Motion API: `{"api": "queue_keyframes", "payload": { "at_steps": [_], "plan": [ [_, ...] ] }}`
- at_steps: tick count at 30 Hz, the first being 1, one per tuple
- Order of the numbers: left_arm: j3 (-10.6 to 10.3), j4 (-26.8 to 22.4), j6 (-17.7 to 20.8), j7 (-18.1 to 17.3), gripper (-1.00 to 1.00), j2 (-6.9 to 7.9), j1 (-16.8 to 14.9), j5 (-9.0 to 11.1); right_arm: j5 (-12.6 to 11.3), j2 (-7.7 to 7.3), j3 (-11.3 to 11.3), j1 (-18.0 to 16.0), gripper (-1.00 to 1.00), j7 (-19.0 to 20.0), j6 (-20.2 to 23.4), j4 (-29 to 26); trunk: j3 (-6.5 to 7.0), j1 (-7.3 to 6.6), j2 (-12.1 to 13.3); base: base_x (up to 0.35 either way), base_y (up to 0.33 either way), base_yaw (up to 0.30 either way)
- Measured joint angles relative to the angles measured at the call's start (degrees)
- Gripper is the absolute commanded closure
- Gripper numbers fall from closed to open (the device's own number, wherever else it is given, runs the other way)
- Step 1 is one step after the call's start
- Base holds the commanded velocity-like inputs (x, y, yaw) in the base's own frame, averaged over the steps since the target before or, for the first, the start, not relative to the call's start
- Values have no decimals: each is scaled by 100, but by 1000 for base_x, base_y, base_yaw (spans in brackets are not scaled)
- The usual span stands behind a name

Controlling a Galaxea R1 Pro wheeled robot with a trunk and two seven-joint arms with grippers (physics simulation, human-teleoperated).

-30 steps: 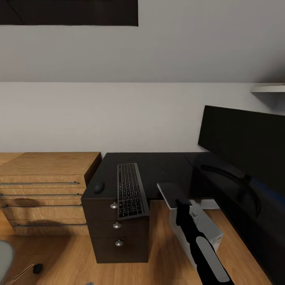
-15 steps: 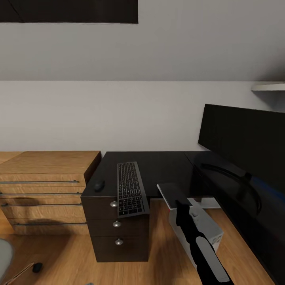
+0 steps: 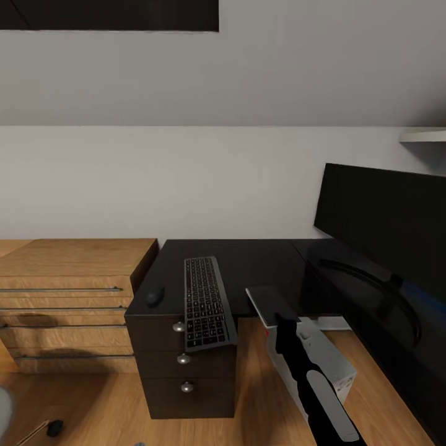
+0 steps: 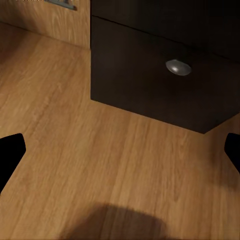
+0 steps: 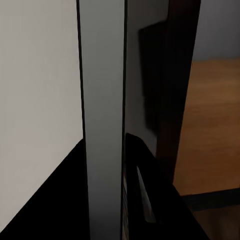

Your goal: In the bedroom, organize the workspace by keeping the computer under the desk, ensuring the monitor is on the desk, placing the keyboard on the desk next to the monitor, placing the mouse on the desk next to the keyboard, moving the folder from the swivel chair onto the desk next to the mouse, stacking the notebook on top of the folder with the pen on top of the notebook, and positioning the swivel chair next to the desk.

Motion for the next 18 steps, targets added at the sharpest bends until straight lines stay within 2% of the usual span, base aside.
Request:
{"api": "queue_keyframes", "payload": {
  "at_steps": [8,18],
  "plan": [
    [-7,6,0,-2,-100,-2,0,0,1,-3,1,0,100,0,0,-2,0,-1,0,130,45,0],
    [-5,9,0,-1,-100,-8,0,0,1,-3,1,0,100,0,0,-3,0,0,0,14,5,0]
  ]
}}
